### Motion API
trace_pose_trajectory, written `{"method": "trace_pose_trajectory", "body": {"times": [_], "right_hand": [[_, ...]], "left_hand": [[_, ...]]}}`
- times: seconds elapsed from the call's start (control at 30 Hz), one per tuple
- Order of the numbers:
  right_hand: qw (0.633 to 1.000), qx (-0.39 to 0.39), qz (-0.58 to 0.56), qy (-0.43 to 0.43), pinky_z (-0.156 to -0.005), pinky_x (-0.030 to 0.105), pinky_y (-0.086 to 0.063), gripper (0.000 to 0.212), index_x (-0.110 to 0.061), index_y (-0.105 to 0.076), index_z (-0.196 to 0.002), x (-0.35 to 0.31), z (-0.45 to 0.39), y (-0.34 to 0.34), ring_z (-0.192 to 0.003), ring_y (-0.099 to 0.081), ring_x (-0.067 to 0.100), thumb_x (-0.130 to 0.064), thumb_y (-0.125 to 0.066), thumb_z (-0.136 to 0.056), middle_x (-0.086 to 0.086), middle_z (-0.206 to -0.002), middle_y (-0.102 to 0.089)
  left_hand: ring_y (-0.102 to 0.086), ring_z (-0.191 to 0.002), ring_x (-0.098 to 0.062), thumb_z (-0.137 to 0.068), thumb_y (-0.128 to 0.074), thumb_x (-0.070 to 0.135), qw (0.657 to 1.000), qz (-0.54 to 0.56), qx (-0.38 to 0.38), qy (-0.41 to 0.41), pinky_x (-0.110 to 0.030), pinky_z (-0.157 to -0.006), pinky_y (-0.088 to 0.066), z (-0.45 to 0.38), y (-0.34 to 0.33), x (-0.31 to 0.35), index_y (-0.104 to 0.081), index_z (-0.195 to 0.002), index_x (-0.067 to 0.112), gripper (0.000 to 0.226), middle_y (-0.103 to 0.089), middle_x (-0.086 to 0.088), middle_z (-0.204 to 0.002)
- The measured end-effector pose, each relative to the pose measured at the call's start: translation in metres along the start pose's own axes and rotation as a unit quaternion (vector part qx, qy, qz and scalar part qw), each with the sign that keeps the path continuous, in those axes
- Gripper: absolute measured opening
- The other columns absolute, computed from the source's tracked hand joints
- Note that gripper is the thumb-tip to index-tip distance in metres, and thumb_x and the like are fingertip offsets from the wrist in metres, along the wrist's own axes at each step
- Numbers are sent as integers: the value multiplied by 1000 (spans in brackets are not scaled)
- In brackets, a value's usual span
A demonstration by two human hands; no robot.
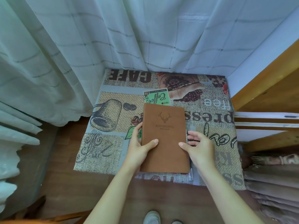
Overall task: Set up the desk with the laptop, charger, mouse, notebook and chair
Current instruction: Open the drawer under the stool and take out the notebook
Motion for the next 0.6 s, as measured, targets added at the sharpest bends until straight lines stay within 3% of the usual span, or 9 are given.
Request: {"method": "trace_pose_trajectory", "body": {"times": [0.13,0.23,0.3,0.43,0.6], "right_hand": [[999,-13,-44,-27,-81,30,-53,38,-11,-67,-108,6,-1,0,-81,-62,10,-4,-78,-73,-4,-90,-65],[999,9,44,19,-73,22,-47,21,-12,-69,-102,-1,1,2,-78,-59,9,-12,-72,-81,-2,-89,-66],[988,36,134,71,-75,27,-47,14,-14,-69,-100,-6,6,3,-82,-59,16,-14,-65,-87,3,-100,-63],[962,39,239,125,-84,34,-48,27,-16,-65,-110,-10,14,-4,-96,-58,24,-22,-67,-84,3,-110,-57],[955,39,262,131,-78,33,-48,31,-18,-62,-116,-17,14,-9,-102,-56,24,-27,-64,-87,2,-114,-57]], "left_hand": [[-69,-98,-36,-81,-71,-1,999,34,-26,16,-56,-84,-55,2,0,1,-39,-134,34,71,-72,-12,-110],[-69,-96,-37,-83,-66,-5,998,47,-34,27,-53,-81,-56,5,3,3,-40,-133,32,68,-72,-16,-108],[-69,-94,-37,-82,-65,-8,998,46,-28,23,-50,-78,-58,6,9,6,-41,-133,31,69,-72,-18,-107],[-67,-104,-31,-80,-65,-11,999,53,2,10,-44,-80,-58,5,30,8,-44,-133,28,69,-69,-12,-118],[-65,-108,-22,-76,-70,-10,1000,5,12,0,-32,-77,-58,3,41,11,-44,-138,25,76,-65,-4,-122]]}}
Point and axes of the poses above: each hand's wrist, its own z-axis away from the middle knuckle, its own y-axis out of the back of the hand, x = y × z, the point moved 8 cm from there along -z, towards the middle knuckle
